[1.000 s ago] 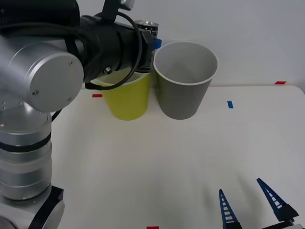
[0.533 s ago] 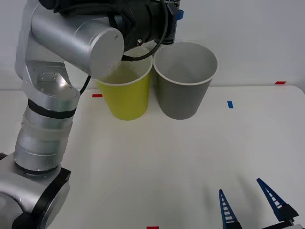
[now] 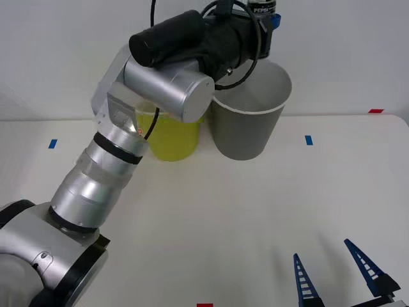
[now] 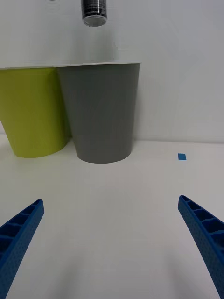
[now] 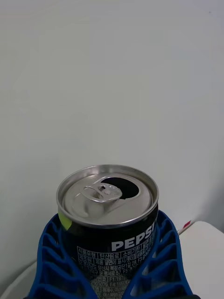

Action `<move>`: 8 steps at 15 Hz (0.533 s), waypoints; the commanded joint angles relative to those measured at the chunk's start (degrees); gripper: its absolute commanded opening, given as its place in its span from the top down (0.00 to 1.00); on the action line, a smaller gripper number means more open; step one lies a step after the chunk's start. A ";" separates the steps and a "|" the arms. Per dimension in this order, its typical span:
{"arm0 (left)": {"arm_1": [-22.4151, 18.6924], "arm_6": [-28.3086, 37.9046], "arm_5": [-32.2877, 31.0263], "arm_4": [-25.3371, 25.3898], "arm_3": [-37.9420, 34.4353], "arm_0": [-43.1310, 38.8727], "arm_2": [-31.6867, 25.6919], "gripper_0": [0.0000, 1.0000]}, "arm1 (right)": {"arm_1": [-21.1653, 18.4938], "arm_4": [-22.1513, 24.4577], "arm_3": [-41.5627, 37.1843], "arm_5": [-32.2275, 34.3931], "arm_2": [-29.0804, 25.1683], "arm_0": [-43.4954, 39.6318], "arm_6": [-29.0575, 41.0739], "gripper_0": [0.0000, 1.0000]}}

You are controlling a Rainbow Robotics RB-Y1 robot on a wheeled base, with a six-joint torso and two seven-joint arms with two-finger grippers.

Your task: Put cans in the gray bin and PET bottles in the light green bin.

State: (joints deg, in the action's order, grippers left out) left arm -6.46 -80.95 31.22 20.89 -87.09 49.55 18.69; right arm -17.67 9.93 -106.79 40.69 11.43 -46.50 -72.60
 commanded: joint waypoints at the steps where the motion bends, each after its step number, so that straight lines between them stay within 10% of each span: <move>1: 0.92 -1.23 -3.88 -0.85 3.77 0.02 0.91 1.00 | 0.00 0.00 0.00 0.00 0.00 0.00 0.00 0.00; 5: 0.92 -1.85 -3.88 -1.21 3.77 0.02 0.91 0.95 | 0.00 0.00 0.00 0.00 0.00 0.00 0.00 0.00; 8: 0.84 -1.85 -3.88 -1.21 3.77 0.02 0.91 0.31 | 0.00 0.00 0.00 0.00 0.00 0.00 0.00 0.00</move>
State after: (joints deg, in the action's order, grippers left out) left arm -5.58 -82.77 27.34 19.70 -83.32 49.57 19.59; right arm -17.67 9.93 -106.79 40.69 11.43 -46.49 -72.60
